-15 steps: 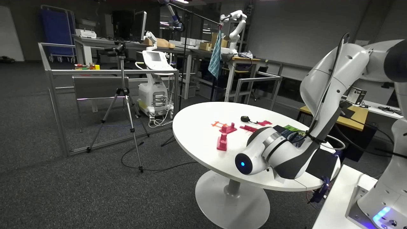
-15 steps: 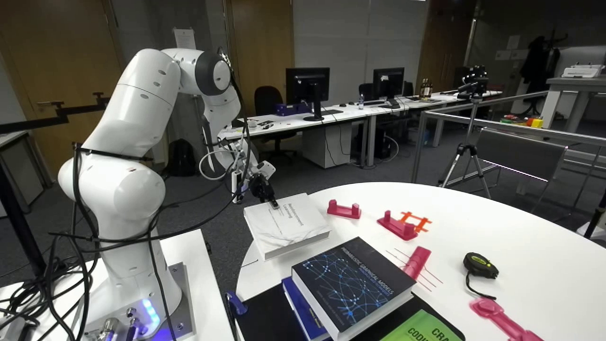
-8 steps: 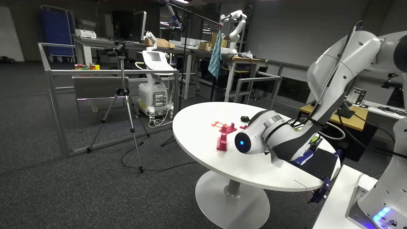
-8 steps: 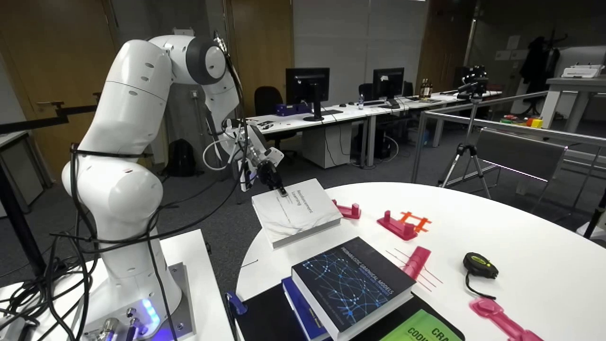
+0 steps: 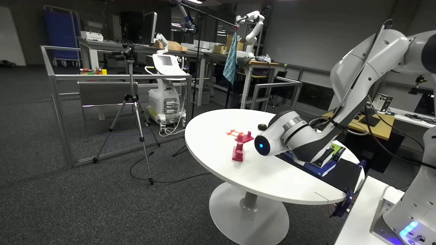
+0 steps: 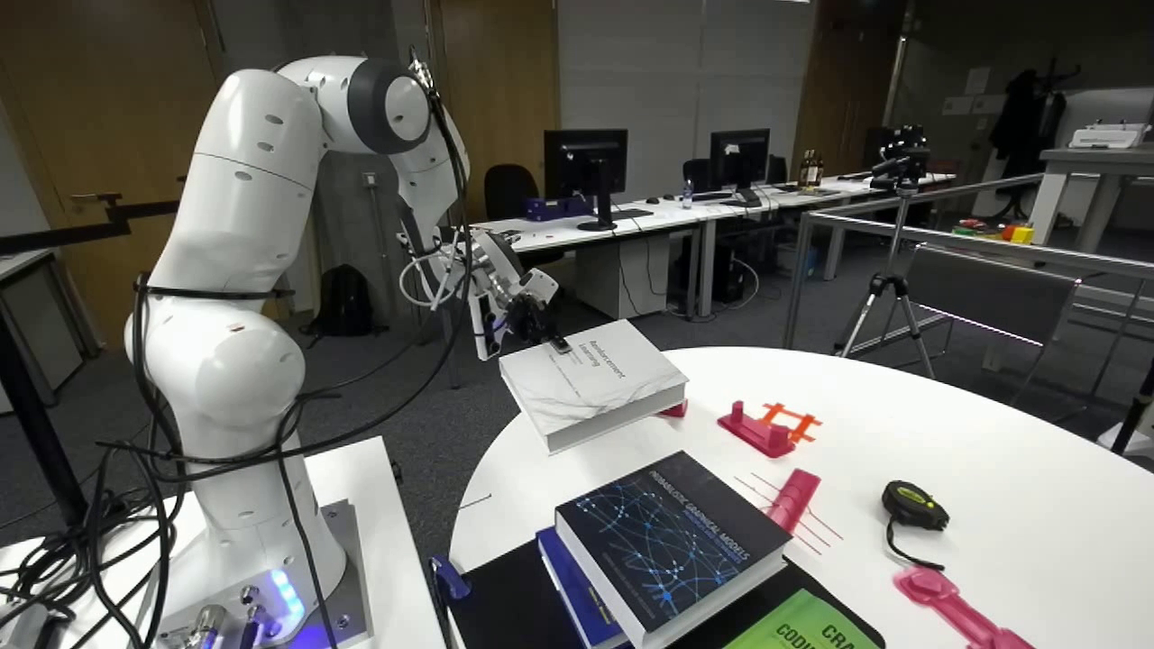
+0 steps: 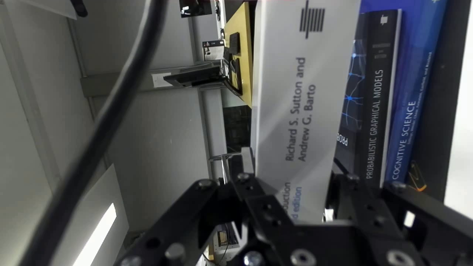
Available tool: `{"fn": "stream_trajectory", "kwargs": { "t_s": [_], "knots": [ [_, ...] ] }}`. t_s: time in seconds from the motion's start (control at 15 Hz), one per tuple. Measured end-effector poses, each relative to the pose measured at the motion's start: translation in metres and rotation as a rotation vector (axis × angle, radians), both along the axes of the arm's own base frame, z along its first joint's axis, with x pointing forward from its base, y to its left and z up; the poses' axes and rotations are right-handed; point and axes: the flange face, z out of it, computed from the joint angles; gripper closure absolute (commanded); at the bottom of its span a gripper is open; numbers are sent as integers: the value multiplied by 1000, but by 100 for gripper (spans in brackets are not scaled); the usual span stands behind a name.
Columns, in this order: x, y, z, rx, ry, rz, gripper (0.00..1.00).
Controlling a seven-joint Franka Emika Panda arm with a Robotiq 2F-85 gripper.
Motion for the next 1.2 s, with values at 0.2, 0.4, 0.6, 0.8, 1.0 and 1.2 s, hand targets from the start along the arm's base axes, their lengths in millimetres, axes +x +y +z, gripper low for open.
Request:
{"fn": "stream_trajectory", "kwargs": {
  "t_s": [0.2, 0.4, 0.6, 0.8, 1.0, 1.2],
  "knots": [
    [3, -21, -6, -50, 27, 33, 81],
    [4, -47, -13, -92, 52, 49, 81],
    [4, -73, -23, -98, 77, 44, 81],
    [3, -94, -36, -58, 100, 45, 81],
    [1, -112, -50, 0, 122, 49, 81],
    [-2, -127, -61, 49, 140, 56, 81]
  ]
}}
